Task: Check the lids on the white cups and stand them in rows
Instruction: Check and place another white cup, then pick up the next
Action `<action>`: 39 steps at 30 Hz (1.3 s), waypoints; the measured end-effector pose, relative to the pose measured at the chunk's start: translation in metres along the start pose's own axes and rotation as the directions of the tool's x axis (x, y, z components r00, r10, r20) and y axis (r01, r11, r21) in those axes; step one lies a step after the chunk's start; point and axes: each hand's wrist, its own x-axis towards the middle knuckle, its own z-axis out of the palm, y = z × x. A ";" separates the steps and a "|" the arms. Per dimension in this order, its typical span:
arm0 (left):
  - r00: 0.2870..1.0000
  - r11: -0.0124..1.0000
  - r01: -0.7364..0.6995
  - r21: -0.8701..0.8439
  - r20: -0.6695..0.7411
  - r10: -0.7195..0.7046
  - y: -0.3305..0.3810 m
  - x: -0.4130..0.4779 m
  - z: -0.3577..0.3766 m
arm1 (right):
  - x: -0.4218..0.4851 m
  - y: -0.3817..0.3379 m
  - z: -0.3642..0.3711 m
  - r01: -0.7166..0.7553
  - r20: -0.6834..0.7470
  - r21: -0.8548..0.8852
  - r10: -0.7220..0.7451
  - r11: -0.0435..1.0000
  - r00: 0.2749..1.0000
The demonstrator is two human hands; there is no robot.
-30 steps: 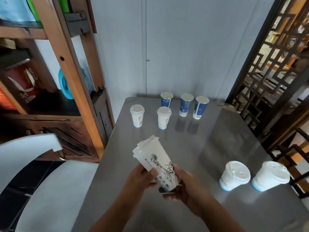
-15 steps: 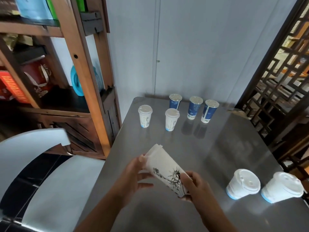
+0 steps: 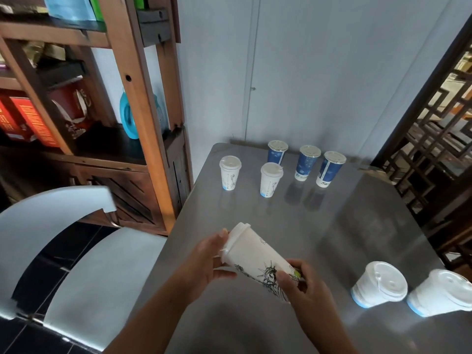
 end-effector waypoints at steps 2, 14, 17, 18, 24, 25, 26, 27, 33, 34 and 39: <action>1.000 1.000 0.004 0.000 0.001 -0.004 -0.003 0.004 -0.001 | 0.000 0.000 -0.001 0.001 0.000 0.007 -0.001 1.000 1.000; 0.992 0.993 0.116 0.027 0.052 -0.117 -0.009 0.008 -0.001 | -0.004 0.001 -0.004 0.373 0.009 -0.195 -0.379 0.907 0.925; 0.993 0.996 0.086 0.013 0.074 -0.087 -0.007 0.008 0.001 | -0.004 0.005 -0.004 0.319 -0.014 -0.100 -0.322 0.942 0.947; 0.995 0.998 0.054 -0.011 0.086 -0.053 -0.007 0.009 0.001 | -0.004 0.004 -0.004 0.241 -0.023 -0.024 -0.242 0.970 0.970; 0.978 0.992 -0.123 0.018 0.173 0.118 -0.001 0.007 -0.004 | 0.007 0.008 -0.007 -0.362 0.281 0.532 0.244 0.766 0.928; 0.974 0.992 -0.120 0.025 0.197 0.113 0.001 0.007 -0.004 | 0.007 0.008 -0.008 -0.399 0.313 0.539 0.264 0.742 0.912; 0.970 0.993 -0.115 0.025 0.217 0.107 0.001 0.007 -0.005 | 0.007 0.008 -0.009 -0.421 0.328 0.535 0.279 0.733 0.903; 0.970 0.994 -0.106 0.021 0.223 0.099 0.001 0.007 -0.004 | 0.008 0.009 -0.009 -0.427 0.329 0.529 0.287 0.733 0.900; 0.985 0.995 -0.074 0.059 0.158 0.064 -0.004 0.014 -0.003 | 0.009 0.008 -0.008 -0.140 0.078 0.396 0.118 0.907 0.990; 0.988 0.995 -0.060 0.075 0.148 0.048 -0.004 0.015 -0.004 | 0.007 0.006 -0.007 -0.056 0.033 0.317 0.048 0.947 0.998; 0.996 1.000 0.005 0.029 0.094 -0.008 -0.001 0.018 -0.003 | -0.001 0.001 -0.004 0.264 -0.064 -0.035 -0.266 0.964 0.962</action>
